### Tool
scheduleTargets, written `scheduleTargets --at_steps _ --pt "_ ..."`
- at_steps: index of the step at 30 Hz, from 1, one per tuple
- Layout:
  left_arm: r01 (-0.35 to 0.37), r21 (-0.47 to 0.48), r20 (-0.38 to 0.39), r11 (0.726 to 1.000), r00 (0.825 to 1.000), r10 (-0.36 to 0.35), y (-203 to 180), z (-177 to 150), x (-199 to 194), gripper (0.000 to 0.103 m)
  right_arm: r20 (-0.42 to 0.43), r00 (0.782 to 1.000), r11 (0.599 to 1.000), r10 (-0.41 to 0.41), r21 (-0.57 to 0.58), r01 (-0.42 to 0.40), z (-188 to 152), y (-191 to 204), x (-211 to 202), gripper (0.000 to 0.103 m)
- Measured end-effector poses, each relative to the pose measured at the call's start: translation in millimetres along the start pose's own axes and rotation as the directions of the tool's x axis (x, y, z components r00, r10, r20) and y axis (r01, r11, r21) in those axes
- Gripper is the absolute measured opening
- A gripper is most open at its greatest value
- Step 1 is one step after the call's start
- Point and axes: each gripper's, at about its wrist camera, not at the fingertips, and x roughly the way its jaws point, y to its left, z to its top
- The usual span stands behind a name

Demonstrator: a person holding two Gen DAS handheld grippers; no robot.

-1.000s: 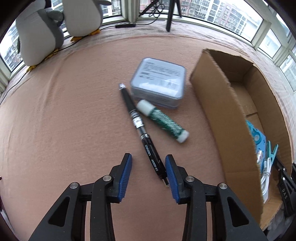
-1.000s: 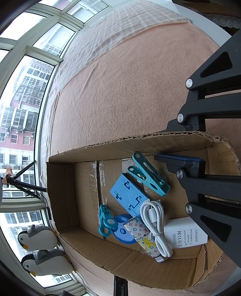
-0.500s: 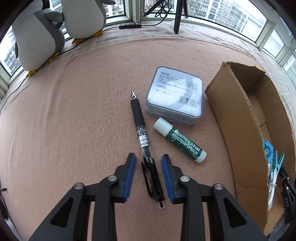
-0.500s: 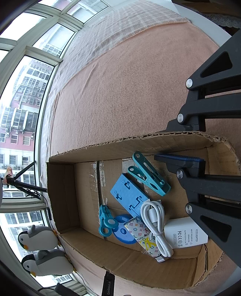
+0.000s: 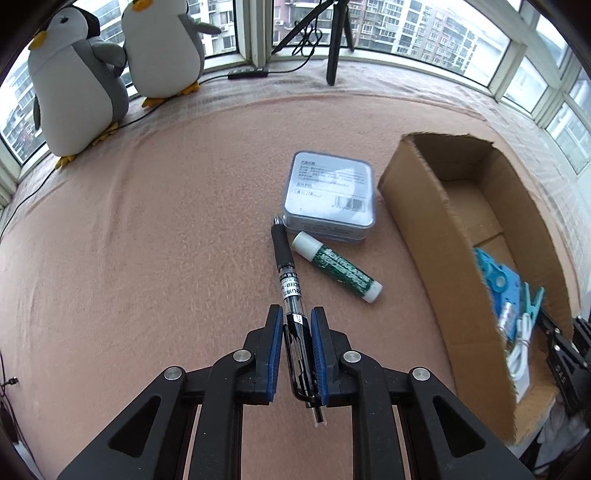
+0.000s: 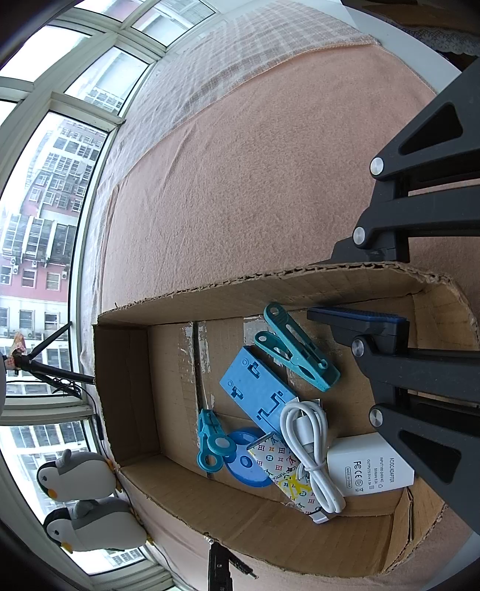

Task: Organize rigid objects
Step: 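Carry the pen into the box and open the left gripper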

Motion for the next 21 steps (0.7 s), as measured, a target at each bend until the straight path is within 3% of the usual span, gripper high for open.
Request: scheduleTargets --at_steps 8,17,21 --pt "0.088 -0.044 0.055 0.995 0.995 -0.086 5.4 -9.3 -38.1 0.015 0.0 1.0 1.0 0.0 0.0 0.0 -0.6 -0.6 -0.1 0.016" --pt "0.144 -0.014 0.13 0.989 0.981 -0.141 -6.7 0.1 -84.1 0.015 0.002 1.0 1.0 0.001 0.002 -0.001 -0.2 -0.5 0.5 0.016" --pt "0.174 0.027 0.157 0.984 0.972 -0.176 -31.1 6.9 -98.7 0.015 0.002 1.0 1.0 0.001 0.002 -0.001 -1.2 -1.2 0.3 0.016"
